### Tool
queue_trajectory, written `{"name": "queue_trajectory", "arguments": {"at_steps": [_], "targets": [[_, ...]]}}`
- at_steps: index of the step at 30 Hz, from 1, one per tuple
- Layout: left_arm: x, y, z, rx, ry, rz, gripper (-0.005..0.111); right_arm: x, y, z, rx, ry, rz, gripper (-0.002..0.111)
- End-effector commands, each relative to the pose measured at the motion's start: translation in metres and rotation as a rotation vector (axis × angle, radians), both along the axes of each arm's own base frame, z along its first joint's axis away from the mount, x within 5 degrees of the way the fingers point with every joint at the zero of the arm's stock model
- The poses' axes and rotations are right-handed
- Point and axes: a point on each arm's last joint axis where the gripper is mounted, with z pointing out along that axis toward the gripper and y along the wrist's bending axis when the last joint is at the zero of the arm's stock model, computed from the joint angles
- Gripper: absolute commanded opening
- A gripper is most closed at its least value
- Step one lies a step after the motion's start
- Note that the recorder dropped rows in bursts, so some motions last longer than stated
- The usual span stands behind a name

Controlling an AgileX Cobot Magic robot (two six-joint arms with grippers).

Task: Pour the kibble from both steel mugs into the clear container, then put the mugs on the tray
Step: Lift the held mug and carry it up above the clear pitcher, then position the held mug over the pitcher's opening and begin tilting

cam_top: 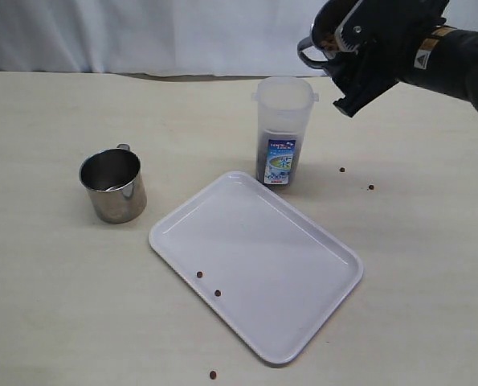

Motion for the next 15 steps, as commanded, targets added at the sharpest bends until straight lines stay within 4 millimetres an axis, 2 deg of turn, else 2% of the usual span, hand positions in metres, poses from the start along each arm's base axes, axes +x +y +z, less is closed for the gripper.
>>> {"name": "queue_trajectory", "arguments": {"at_steps": [1,10,15], "targets": [[0.0,0.0,0.0,0.002,-0.009,-0.006,0.0,0.003,0.004,0.003,-0.002,-0.056,0.029,0.005],[0.0,0.0,0.0,0.002,-0.009,-0.006,0.0,0.012,0.006,0.014,-0.079,-0.125,0.054,0.005],[0.0,0.0,0.0,0.002,-0.009,-0.006,0.0,0.018,0.008,0.011,-0.116,-0.127,0.062,0.005]]}}
